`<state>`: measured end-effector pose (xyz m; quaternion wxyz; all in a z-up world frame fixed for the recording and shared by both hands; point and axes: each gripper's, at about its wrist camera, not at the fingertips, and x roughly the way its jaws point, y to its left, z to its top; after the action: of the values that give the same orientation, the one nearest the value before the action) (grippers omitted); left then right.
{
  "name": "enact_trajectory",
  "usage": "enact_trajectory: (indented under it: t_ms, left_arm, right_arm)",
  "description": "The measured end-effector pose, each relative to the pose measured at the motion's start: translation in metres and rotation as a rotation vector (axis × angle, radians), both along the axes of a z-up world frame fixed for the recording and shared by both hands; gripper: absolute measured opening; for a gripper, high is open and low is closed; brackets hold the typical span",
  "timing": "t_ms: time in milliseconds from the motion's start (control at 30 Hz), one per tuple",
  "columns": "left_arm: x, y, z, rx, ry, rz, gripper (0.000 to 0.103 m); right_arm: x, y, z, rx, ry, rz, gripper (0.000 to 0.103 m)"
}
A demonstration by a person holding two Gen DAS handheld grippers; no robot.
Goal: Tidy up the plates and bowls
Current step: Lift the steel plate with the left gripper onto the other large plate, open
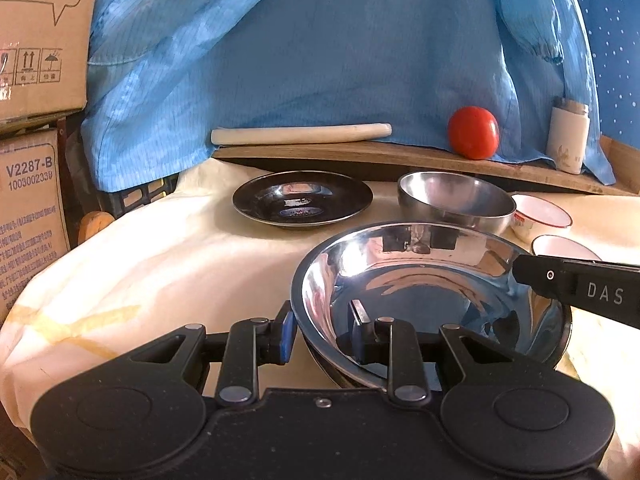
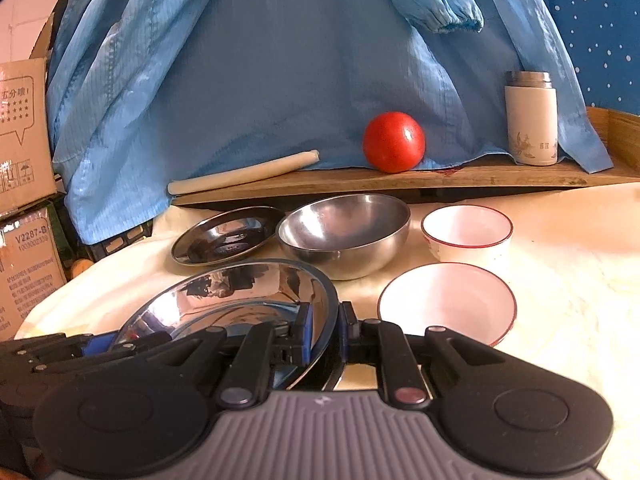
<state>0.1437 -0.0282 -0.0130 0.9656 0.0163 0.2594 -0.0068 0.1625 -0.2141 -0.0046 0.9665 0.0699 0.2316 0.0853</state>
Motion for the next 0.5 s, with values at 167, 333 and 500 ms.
enact_trajectory:
  t_ms: [167,333,500]
  left_arm:
    - [-0.0001,-0.0007,-0.0023,0.011,-0.001,0.002,0.029]
    - [0.0017,0.0013,-0.0052,-0.012,0.017,-0.01,0.03]
    - [0.0025,0.0021,-0.0068,-0.03,0.024,-0.017,0.033]
  right_arm:
    - [-0.0012,0.0023,-0.003,-0.017,0.002,0.0,0.016]
    - [-0.0021,0.0014,-0.0034,-0.015,0.003,-0.002,0.017]
    - [-0.0026,0.0013,-0.0034,-0.009,0.004,0.002,0.021]
